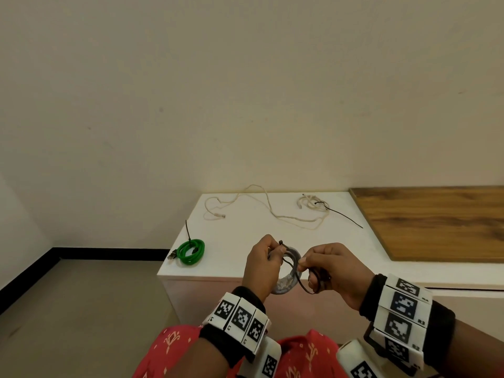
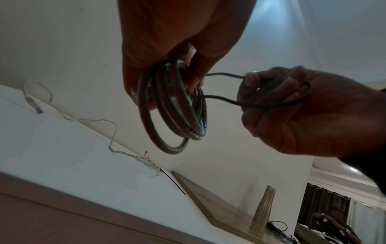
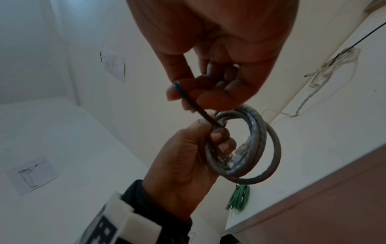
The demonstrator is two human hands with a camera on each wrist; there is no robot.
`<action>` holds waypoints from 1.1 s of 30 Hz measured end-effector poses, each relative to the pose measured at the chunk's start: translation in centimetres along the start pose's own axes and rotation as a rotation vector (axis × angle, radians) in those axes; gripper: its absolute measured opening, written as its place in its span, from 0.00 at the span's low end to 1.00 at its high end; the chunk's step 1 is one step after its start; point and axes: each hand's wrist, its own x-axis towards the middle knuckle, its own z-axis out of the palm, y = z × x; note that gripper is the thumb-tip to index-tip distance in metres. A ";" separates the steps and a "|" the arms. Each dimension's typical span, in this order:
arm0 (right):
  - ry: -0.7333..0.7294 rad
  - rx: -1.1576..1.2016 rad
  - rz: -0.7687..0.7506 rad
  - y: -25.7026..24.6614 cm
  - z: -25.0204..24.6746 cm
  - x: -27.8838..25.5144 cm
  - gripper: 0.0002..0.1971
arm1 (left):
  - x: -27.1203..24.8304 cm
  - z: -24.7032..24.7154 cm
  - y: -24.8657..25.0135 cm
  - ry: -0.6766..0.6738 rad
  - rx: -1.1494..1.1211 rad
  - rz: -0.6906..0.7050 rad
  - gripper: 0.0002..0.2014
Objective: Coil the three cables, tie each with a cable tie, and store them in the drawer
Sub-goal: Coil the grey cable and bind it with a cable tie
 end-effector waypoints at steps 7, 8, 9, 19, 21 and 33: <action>0.000 -0.008 -0.001 0.1 0.1 -0.1 0.10 | -0.2 -0.1 0.4 0.012 -0.088 -0.062 0.15; 0.000 -0.006 -0.001 0.2 0.1 -0.1 0.10 | -0.2 -0.1 0.4 0.009 -0.090 -0.063 0.15; -0.001 -0.003 -0.002 0.2 0.1 -0.1 0.10 | -0.2 -0.1 0.5 0.005 -0.090 -0.063 0.15; -0.004 0.015 -0.015 0.3 -0.1 0.1 0.09 | -0.6 0.0 0.5 -0.030 0.083 0.068 0.14; -0.003 0.028 -0.006 0.4 -0.2 0.1 0.09 | -1.1 0.2 0.6 -0.046 0.160 0.157 0.15; -0.038 -0.090 -0.015 0.2 -1.1 0.3 0.10 | -2.5 0.4 0.4 -0.137 0.460 0.445 0.09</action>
